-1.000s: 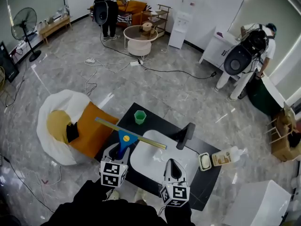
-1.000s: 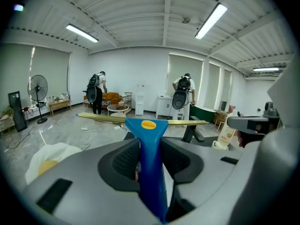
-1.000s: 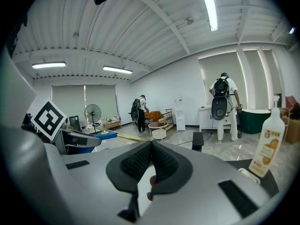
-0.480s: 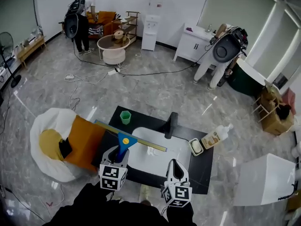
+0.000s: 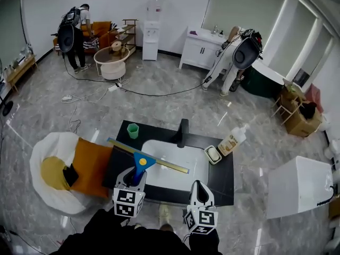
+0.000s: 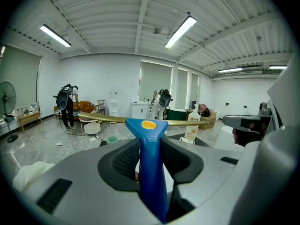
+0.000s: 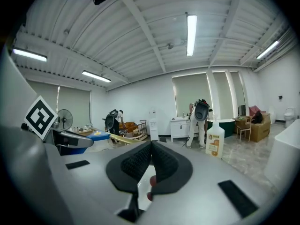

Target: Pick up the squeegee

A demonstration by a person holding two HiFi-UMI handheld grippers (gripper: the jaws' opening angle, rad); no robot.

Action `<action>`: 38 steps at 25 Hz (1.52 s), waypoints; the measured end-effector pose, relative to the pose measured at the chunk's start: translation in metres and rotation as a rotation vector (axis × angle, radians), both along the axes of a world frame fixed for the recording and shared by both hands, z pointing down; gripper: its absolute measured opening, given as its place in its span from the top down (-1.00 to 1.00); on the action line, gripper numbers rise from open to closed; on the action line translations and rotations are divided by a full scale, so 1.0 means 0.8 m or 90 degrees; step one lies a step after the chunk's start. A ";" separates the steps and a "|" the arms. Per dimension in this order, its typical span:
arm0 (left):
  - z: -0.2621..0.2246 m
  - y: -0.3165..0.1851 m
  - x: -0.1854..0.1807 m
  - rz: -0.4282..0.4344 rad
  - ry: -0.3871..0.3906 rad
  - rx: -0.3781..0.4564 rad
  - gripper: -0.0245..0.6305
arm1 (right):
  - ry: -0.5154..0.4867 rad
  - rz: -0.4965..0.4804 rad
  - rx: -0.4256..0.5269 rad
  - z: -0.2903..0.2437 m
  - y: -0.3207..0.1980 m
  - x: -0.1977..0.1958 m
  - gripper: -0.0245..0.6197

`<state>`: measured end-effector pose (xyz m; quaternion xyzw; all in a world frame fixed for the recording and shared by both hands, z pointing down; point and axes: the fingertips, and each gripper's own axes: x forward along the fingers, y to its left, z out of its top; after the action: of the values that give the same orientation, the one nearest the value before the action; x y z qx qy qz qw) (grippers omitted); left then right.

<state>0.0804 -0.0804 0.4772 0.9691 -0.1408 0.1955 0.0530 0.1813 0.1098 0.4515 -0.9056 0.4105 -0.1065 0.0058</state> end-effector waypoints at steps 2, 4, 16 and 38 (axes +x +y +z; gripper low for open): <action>-0.002 0.010 -0.007 0.008 0.000 0.002 0.46 | 0.002 0.010 0.002 -0.002 0.012 -0.010 0.88; -0.002 0.019 -0.014 0.017 0.000 0.004 0.46 | 0.002 0.019 0.003 -0.002 0.023 -0.020 0.88; 0.011 0.056 -0.054 0.043 -0.009 0.000 0.45 | 0.003 0.050 0.005 0.005 0.064 -0.065 0.88; 0.010 0.056 -0.038 0.039 -0.007 0.003 0.45 | 0.008 0.041 -0.007 0.006 0.061 -0.050 0.88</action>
<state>0.0503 -0.0357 0.4855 0.9720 -0.1120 0.2019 0.0437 0.1410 0.1584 0.4561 -0.9191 0.3805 -0.1027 0.0013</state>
